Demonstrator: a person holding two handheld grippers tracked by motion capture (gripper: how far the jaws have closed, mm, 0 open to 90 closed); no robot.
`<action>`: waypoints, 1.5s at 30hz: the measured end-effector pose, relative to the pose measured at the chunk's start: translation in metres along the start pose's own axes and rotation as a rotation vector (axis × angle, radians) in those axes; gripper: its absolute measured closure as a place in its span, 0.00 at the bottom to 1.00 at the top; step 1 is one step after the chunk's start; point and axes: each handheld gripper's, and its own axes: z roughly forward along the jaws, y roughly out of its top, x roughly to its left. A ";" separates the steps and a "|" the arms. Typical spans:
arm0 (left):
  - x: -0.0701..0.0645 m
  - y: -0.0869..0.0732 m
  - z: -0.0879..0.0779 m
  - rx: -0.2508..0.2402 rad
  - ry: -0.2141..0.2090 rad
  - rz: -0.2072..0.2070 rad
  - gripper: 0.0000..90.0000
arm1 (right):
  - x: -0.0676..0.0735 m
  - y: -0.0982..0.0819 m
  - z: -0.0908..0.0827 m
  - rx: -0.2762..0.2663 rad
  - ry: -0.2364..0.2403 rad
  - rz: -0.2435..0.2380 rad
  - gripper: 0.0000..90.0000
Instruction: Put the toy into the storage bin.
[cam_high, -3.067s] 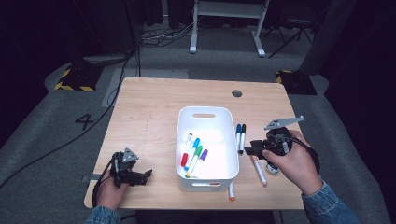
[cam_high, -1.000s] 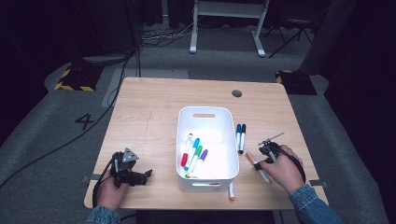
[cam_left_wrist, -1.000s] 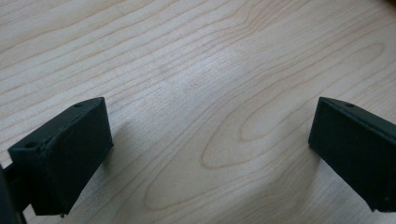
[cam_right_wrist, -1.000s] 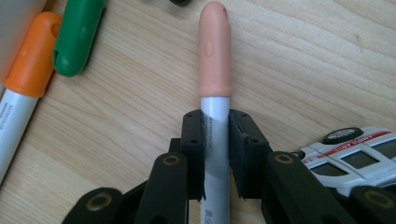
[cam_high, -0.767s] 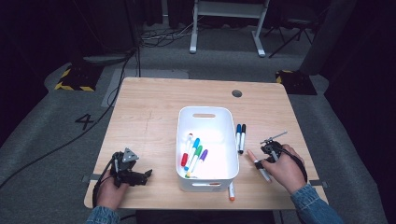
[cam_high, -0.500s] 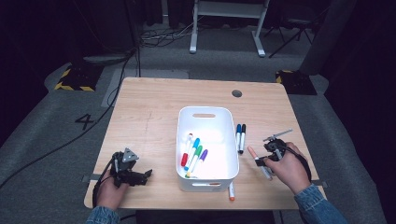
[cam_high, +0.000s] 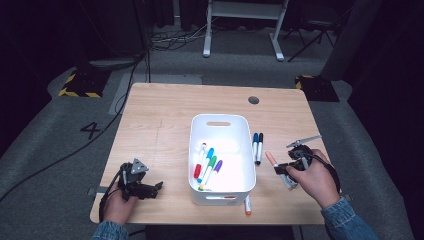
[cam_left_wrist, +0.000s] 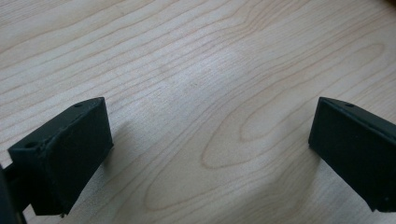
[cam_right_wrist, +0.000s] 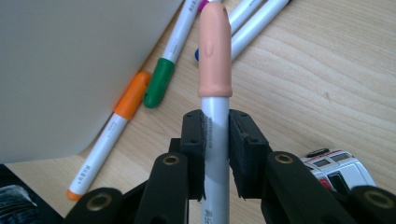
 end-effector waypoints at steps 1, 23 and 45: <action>0.000 0.000 0.000 0.001 -0.002 -0.001 0.00 | 0.001 0.001 -0.002 -0.006 0.002 -0.005 0.86; 0.000 0.000 0.000 0.000 0.000 0.000 0.00 | 0.041 0.023 -0.042 -0.107 0.090 -0.105 0.86; 0.000 0.000 0.000 0.000 -0.001 0.000 0.00 | 0.087 0.044 -0.057 -0.128 0.187 -0.213 0.86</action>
